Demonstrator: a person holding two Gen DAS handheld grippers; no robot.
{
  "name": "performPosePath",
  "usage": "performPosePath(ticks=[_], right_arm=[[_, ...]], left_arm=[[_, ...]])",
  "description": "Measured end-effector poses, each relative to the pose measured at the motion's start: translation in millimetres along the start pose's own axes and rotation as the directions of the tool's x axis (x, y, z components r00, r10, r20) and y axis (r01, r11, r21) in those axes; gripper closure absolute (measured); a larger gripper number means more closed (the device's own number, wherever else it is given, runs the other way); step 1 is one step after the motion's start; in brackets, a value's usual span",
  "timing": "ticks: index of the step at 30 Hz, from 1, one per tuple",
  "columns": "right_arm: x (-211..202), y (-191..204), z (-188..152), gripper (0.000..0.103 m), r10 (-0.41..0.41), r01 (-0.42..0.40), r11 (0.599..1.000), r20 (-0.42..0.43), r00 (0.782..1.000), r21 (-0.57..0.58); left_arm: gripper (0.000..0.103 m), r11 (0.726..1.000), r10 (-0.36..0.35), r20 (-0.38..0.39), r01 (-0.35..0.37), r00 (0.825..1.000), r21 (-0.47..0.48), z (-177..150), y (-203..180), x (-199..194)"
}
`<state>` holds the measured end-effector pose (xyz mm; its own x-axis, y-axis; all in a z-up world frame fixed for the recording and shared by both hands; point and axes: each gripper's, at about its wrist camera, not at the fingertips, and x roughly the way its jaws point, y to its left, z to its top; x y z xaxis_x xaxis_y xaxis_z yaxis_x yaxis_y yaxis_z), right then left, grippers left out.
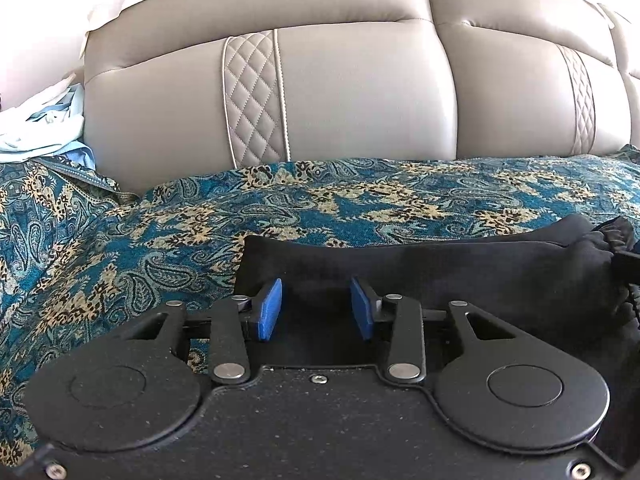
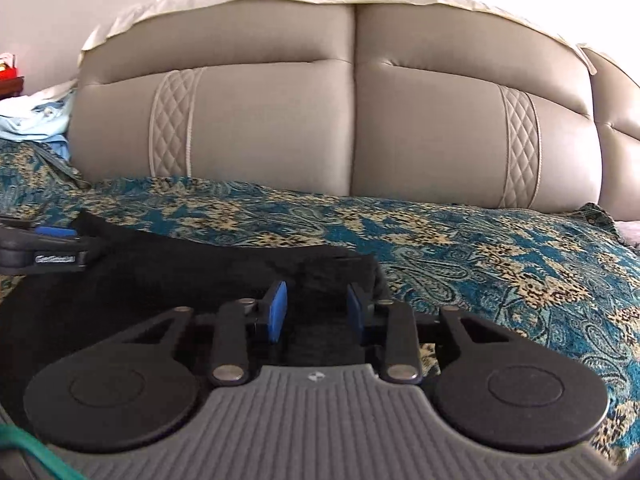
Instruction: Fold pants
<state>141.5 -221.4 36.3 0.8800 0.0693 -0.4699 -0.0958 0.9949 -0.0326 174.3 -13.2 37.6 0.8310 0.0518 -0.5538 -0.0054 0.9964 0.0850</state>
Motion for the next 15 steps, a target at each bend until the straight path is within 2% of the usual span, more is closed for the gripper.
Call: performPosePath(ticks=[5, 11, 15], right_arm=[[10, -10, -4, 0.056, -0.009, 0.01, 1.0, -0.034, 0.999, 0.027], [15, -12, -2, 0.044, -0.017, 0.017, 1.0, -0.037, 0.999, 0.009], [25, -28, 1, 0.035, 0.01, -0.005, 0.997, -0.064, 0.998, 0.073]], left_arm=[[0.064, 1.0, -0.002, 0.003, 0.002, 1.0, 0.002, -1, -1, 2], [0.061, 0.999, -0.009, -0.005, 0.009, 1.0, -0.03, 1, 3, 7], [0.061, 0.999, 0.006, -0.012, -0.006, 1.0, -0.05, 7, 6, 11]])
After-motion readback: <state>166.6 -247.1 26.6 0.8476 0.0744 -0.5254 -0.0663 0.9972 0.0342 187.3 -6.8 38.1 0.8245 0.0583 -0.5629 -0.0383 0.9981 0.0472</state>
